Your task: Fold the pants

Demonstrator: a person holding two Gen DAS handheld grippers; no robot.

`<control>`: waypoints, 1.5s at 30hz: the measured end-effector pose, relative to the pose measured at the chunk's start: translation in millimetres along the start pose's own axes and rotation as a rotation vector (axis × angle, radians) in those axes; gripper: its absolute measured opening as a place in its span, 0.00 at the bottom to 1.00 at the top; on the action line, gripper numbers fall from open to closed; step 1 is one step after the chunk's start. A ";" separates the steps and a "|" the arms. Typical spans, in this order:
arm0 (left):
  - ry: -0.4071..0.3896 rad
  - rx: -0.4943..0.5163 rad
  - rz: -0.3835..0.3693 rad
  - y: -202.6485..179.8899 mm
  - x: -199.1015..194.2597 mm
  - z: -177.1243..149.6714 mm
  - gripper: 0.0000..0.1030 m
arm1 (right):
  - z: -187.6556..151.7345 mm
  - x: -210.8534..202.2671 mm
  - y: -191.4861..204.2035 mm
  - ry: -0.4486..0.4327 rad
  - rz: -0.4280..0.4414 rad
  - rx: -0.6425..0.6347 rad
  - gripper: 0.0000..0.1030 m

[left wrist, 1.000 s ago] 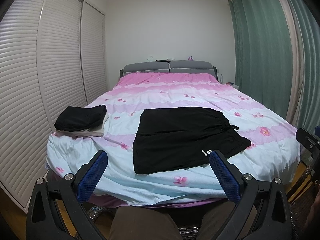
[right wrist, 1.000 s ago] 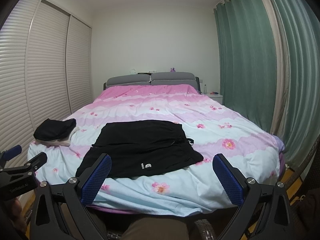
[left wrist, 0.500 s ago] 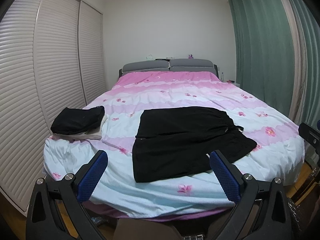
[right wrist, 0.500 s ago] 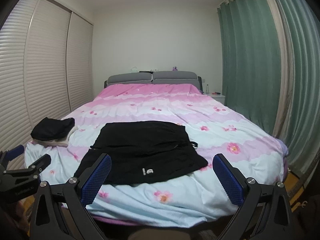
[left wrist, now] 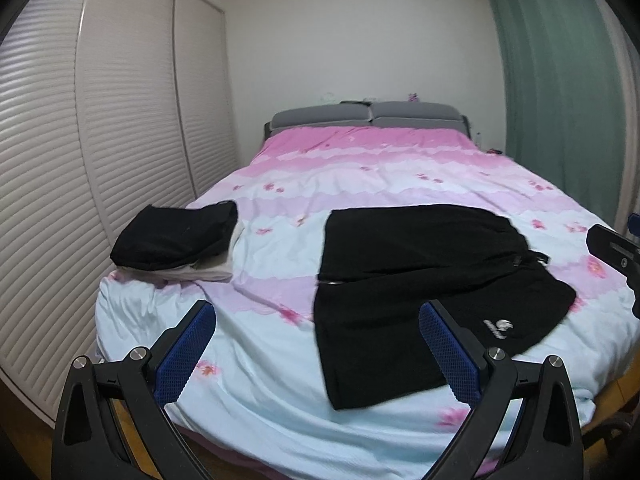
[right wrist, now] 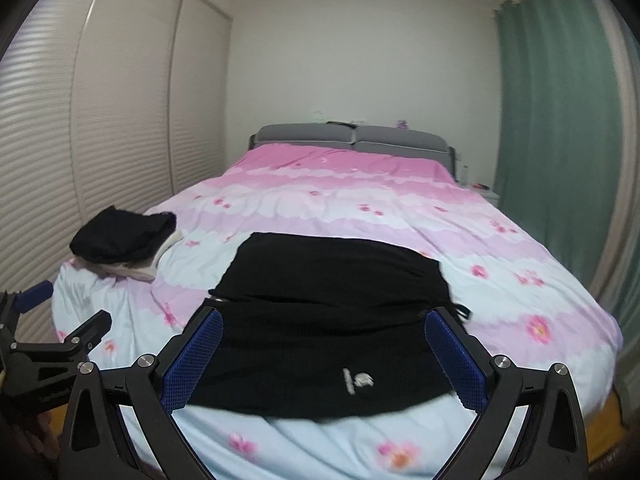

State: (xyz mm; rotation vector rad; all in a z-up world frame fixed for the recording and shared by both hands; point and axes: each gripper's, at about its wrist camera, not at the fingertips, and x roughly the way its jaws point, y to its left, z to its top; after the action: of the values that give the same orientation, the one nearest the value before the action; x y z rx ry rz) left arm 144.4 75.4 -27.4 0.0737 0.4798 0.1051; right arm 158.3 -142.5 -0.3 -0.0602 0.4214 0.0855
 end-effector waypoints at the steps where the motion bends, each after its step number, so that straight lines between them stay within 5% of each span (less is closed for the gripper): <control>1: 0.007 -0.005 0.006 4.0 8.4 0.9 1.00 | 3.2 13.4 7.8 0.002 0.013 -0.019 1.00; 20: 0.182 -0.019 -0.004 55.5 197.0 -1.7 1.00 | 7.0 251.6 129.8 0.239 0.257 -0.264 0.91; 37: 0.269 -0.081 0.065 103.8 267.1 -32.7 1.00 | -33.6 351.3 198.5 0.466 0.318 -0.405 0.81; 43: 0.282 -0.121 0.074 119.0 268.5 -41.3 1.00 | -44.9 369.4 206.3 0.539 0.289 -0.409 0.53; 45: 0.285 -0.128 0.073 122.0 268.3 -43.6 1.00 | -44.8 371.1 204.8 0.556 0.319 -0.383 0.29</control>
State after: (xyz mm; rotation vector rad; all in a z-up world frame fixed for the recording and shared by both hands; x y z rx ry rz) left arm 350.6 230.2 -176.8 -0.0503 0.7539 0.2196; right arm 457.9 83.9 -201.9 -0.4008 0.9654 0.4705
